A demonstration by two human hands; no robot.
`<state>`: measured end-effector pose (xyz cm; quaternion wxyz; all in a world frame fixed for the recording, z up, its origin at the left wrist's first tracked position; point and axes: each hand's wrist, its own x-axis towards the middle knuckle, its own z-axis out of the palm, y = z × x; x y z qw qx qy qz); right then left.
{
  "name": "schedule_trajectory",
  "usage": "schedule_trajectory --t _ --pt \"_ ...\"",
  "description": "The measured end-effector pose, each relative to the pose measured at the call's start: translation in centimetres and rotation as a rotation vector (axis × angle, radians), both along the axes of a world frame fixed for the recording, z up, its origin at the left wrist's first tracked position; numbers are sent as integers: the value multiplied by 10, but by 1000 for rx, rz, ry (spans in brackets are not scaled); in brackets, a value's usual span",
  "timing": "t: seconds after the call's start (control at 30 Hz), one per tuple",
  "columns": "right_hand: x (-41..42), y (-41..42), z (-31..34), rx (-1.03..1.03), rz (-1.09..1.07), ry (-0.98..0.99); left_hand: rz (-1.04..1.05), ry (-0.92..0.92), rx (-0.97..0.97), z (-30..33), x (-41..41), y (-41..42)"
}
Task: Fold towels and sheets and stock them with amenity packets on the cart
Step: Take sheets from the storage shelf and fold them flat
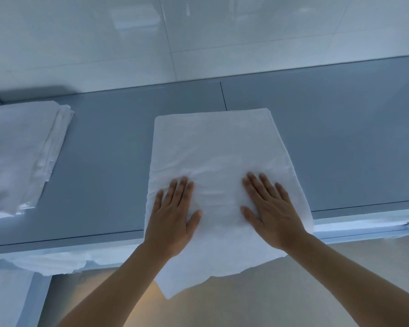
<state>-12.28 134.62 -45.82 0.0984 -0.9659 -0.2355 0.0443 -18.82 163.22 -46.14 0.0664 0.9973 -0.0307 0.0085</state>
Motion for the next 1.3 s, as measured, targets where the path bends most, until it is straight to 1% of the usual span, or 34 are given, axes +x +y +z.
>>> schedule_trajectory --t 0.2,0.33,0.47,0.63,0.73,0.87,0.97,1.1,1.17,1.23,1.3 --pt "-41 -9 -3 69 3 -40 -6 -32 -12 0 -43 -12" --pt "-51 -17 -5 48 61 -61 -7 -19 33 0 -66 -17" --pt "-30 -27 1 -28 129 -78 -35 34 137 8 -56 -14" --pt "5 -27 4 -106 279 -57 -90 78 167 10 -36 -1" --pt "6 -27 -1 -97 302 -85 -73 45 167 4 -37 -2" --pt "-3 -29 -2 -70 320 -149 -73 -69 157 3 -47 -7" --pt "-17 -29 0 -45 312 -184 -82 -84 149 5 -54 -8" --pt "-29 -26 9 -25 303 -264 -120 -140 153 14 -56 -5" --pt "-32 -27 16 20 310 -317 -124 -136 143 25 -55 -2" --pt "-31 -29 28 57 308 -299 -97 -88 126 44 -51 0" --pt "-24 -25 52 37 262 -244 -65 -71 112 68 -42 2"
